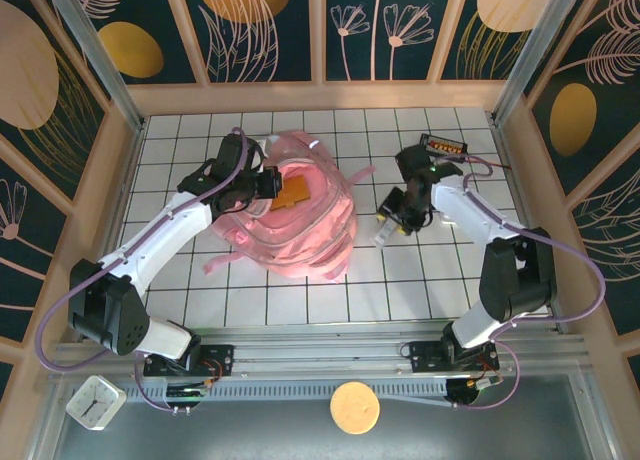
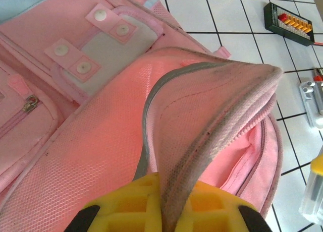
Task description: Pack books, pencil case, and school supplies into a backpack
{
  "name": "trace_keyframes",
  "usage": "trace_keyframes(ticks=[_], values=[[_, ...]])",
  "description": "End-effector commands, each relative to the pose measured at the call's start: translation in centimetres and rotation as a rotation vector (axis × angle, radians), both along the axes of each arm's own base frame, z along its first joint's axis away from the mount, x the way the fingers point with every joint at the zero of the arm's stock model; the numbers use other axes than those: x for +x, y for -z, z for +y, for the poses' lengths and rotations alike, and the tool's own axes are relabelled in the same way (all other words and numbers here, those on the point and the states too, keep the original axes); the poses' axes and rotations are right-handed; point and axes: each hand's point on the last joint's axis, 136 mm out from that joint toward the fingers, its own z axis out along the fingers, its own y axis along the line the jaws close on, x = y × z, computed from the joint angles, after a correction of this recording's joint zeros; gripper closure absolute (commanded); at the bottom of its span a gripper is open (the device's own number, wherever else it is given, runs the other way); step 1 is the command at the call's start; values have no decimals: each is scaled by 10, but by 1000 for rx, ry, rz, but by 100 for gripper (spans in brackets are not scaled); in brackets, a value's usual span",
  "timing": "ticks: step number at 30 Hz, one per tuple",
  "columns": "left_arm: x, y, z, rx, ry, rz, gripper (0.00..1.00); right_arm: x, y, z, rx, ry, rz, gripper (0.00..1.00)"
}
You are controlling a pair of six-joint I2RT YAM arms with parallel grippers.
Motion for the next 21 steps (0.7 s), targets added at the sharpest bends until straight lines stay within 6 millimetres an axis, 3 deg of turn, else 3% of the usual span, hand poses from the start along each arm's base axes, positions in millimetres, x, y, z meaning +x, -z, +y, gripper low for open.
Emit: trace_keyframes(ticks=[1, 11, 17, 21], values=[[11, -38, -15, -117, 18, -76, 100, 3, -28, 23, 62, -16, -9, 52], [10, -40, -21, -173, 19, -65, 100, 41, -70, 116, 262, -125, -73, 53], [10, -41, -23, -191, 17, -64, 100, 56, -72, 166, 318, -194, -71, 52], [9, -39, -22, -195, 12, -61, 100, 64, -70, 189, 343, -221, -69, 52]])
